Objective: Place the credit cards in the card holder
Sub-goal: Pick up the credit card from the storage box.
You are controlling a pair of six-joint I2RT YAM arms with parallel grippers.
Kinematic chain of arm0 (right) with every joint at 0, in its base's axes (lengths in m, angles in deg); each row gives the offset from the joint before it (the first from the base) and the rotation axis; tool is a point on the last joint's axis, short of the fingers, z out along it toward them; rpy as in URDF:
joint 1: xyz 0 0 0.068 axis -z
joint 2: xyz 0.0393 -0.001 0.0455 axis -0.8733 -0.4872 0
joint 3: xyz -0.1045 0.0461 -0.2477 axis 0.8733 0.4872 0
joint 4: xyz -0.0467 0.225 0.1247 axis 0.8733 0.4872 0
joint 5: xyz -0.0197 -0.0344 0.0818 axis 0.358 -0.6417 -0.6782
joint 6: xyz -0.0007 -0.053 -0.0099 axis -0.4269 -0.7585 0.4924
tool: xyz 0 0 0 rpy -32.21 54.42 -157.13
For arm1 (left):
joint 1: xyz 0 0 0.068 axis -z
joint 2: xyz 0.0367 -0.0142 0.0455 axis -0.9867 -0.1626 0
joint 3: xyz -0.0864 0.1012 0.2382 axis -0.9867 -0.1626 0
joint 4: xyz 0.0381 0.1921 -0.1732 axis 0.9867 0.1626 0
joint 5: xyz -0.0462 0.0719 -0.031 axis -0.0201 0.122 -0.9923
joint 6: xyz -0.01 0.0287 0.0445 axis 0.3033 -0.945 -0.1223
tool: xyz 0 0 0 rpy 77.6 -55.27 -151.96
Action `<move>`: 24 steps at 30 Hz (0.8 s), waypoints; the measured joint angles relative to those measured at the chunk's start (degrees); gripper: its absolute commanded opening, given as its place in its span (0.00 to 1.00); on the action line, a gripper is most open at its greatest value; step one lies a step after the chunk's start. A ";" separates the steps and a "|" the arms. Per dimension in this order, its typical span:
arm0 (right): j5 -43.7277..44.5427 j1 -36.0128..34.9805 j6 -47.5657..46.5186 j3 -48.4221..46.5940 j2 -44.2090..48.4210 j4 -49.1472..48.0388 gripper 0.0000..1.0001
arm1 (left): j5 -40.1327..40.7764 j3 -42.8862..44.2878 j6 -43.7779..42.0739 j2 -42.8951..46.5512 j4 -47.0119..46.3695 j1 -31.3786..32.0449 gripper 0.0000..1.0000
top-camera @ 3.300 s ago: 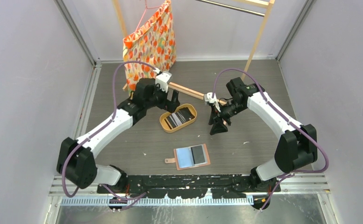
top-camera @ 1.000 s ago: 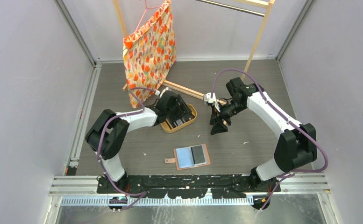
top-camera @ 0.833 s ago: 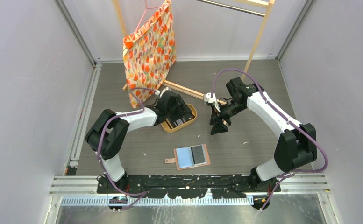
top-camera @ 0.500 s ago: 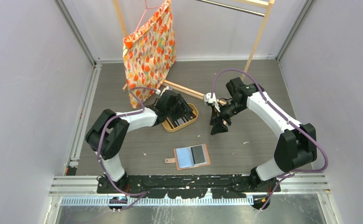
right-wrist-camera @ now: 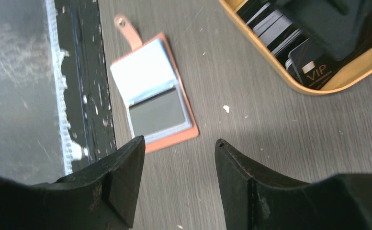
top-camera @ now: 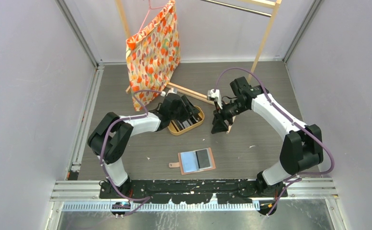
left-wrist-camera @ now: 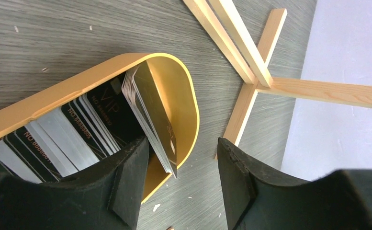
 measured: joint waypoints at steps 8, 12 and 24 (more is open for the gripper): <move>0.94 0.00 27.91 0.00 -5.40 -17.07 0.53 | -3.76 -2.16 0.07 -0.87 -7.85 -1.29 0.56; 2.71 0.00 36.57 -1.57 -10.34 -21.51 0.52 | -5.73 -2.73 0.20 -2.45 -10.25 -2.40 0.56; 5.07 -0.57 44.17 -9.25 -19.61 -24.57 0.46 | -10.10 -3.63 0.42 -5.25 -15.23 -4.85 0.56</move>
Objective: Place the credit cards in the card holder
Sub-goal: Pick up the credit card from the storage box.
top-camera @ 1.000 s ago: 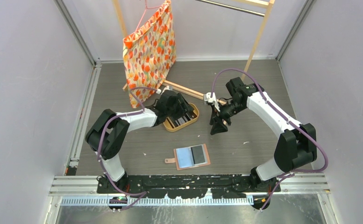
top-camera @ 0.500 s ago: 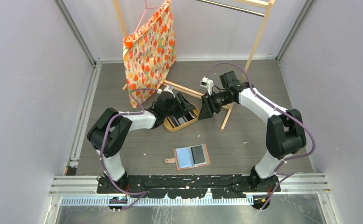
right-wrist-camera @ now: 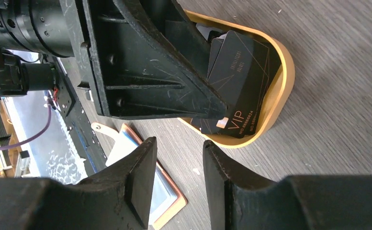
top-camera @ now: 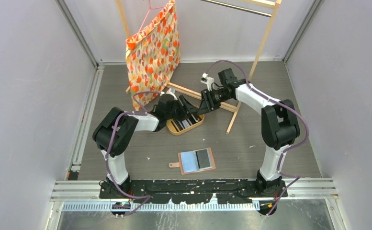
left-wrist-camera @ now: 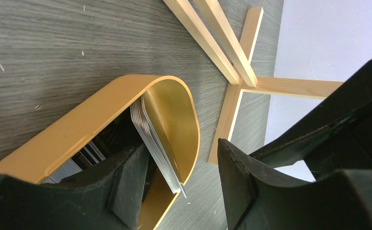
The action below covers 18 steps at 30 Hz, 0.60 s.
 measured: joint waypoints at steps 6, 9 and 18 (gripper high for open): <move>1.27 -1.20 0.76 -1.11 -2.36 -0.09 0.47 | -1.60 -0.28 1.07 -1.68 -3.13 -0.63 0.56; 1.99 -1.42 1.79 -1.11 -3.28 -0.55 0.47 | -2.25 -0.42 1.70 -2.62 -4.52 -0.85 0.56; 4.39 -1.53 4.52 -1.11 -4.59 -2.97 0.46 | -2.62 -0.72 2.95 -3.13 -6.05 -0.85 0.54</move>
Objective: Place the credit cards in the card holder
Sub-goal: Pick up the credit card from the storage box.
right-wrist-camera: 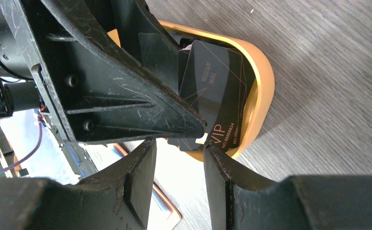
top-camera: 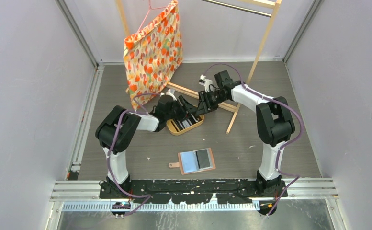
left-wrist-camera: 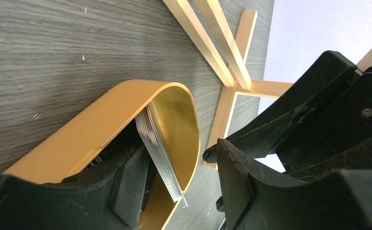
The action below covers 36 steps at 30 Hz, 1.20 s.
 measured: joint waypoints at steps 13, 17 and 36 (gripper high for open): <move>2.14 -0.85 5.51 2.47 -0.31 -5.84 0.46 | 0.07 -0.81 1.53 0.00 -1.42 -0.39 0.52; 2.99 -0.85 8.39 5.25 -0.31 -9.68 0.45 | 0.26 -1.05 1.73 0.00 -1.90 -0.39 0.52; 2.58 -0.85 12.48 6.69 -0.31 -13.07 0.49 | 0.61 -1.31 3.02 -0.02 -2.62 -0.63 0.50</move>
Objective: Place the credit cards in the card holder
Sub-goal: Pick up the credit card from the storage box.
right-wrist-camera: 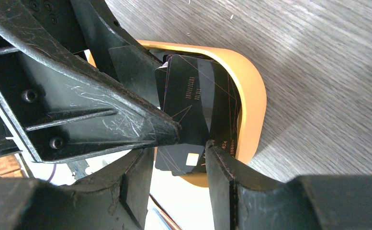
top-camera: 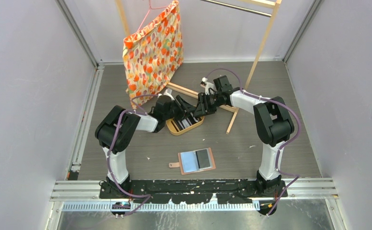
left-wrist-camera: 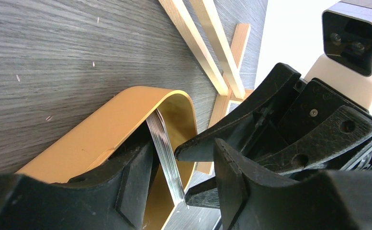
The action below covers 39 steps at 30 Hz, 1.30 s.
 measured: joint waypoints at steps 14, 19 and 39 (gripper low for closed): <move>0.07 -0.02 -0.26 -0.02 0.00 0.24 0.50 | 0.00 -0.02 0.00 0.00 -0.04 0.00 0.50; 0.17 -0.07 -0.42 -0.07 0.00 0.52 0.49 | -0.04 -0.07 0.00 0.00 -0.09 0.00 0.50; 0.72 -0.09 -0.81 -0.48 -0.07 1.62 0.39 | -0.15 -0.31 -0.02 0.00 -0.35 0.02 0.50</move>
